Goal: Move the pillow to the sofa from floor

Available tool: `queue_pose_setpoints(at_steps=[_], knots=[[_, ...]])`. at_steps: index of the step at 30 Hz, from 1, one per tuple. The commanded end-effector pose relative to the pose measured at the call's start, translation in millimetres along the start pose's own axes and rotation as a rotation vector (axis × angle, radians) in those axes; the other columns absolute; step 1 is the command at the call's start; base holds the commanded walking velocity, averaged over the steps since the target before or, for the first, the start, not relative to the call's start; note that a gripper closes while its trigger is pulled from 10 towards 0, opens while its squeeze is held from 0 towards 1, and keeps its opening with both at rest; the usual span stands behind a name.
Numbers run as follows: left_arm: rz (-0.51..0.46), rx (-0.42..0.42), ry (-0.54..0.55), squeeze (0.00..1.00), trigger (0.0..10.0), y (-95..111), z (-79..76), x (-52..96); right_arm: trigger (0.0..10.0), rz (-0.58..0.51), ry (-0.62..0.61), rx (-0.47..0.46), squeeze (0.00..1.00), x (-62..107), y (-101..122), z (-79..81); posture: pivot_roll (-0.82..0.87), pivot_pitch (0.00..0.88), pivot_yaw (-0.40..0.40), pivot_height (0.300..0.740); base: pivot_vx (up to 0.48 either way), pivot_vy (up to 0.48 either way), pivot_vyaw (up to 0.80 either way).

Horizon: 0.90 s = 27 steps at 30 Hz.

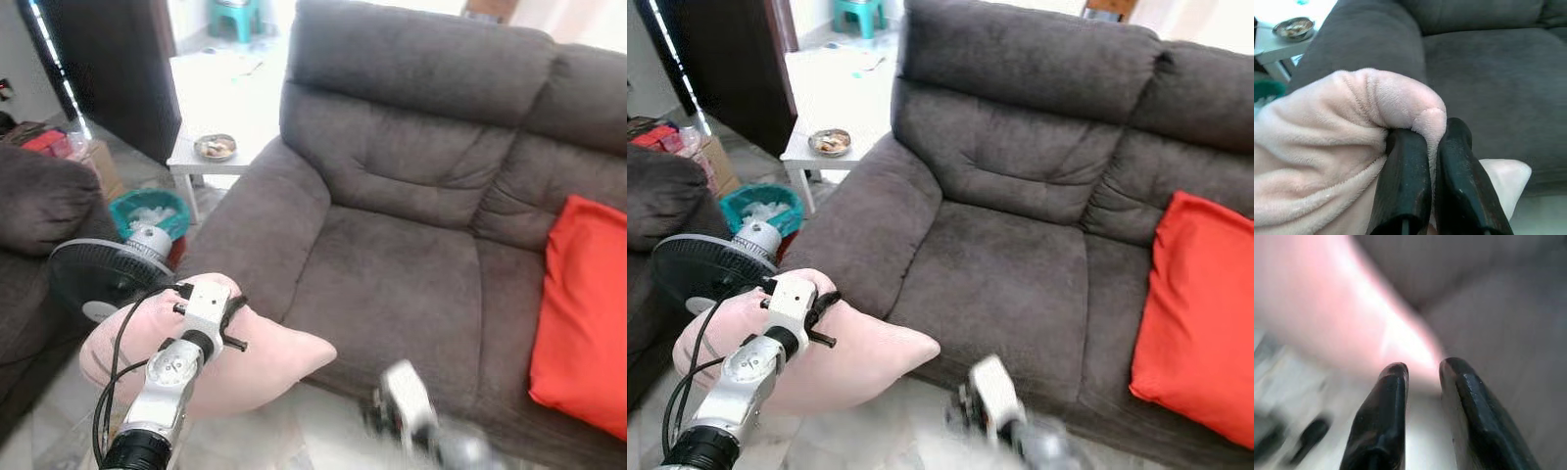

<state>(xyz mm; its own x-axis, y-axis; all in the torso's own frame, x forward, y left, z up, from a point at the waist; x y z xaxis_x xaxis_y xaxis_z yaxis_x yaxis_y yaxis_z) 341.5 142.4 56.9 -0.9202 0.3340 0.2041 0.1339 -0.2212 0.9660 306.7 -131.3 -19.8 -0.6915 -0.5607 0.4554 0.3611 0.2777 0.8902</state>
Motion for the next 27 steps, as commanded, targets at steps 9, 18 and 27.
queue_pose_setpoints(at_steps=[9,18,27], knots=[[-0.118,-0.038,-0.223,0.0,10.0,45,-25.5,-1.7,10.0,0.023,0.068,-0.025,0.0,1.9,-11,11.7,0.18,0.0,-0.084,0.74,0.0,0.0,0.0],[-0.079,-0.074,-0.225,0.0,10.0,40,-21.9,3.5,10.0,0.051,0.119,-0.008,0.0,4.7,-12,11.6,0.17,0.017,-0.084,0.74,0.0,0.0,0.0],[-0.079,-0.079,-0.287,0.0,10.0,45,-30.7,4.1,10.0,0.115,0.167,0.029,1.0,9.8,-24,15.4,0.17,0.029,-0.079,0.74,0.0,0.0,0.0]])
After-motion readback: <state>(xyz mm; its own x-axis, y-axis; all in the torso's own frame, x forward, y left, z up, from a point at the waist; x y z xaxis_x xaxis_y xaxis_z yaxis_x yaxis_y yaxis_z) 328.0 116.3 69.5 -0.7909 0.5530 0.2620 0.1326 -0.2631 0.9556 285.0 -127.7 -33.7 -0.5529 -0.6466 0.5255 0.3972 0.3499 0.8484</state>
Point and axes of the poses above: a point about 5 cm out from each wrist's last joint towards the gripper, its own x axis pointing back from the gripper into the wrist, its own y axis along the axis of the wrist's last joint, z = x × y, the point moved 4 cm from there along -x, pointing out of the wrist towards the gripper
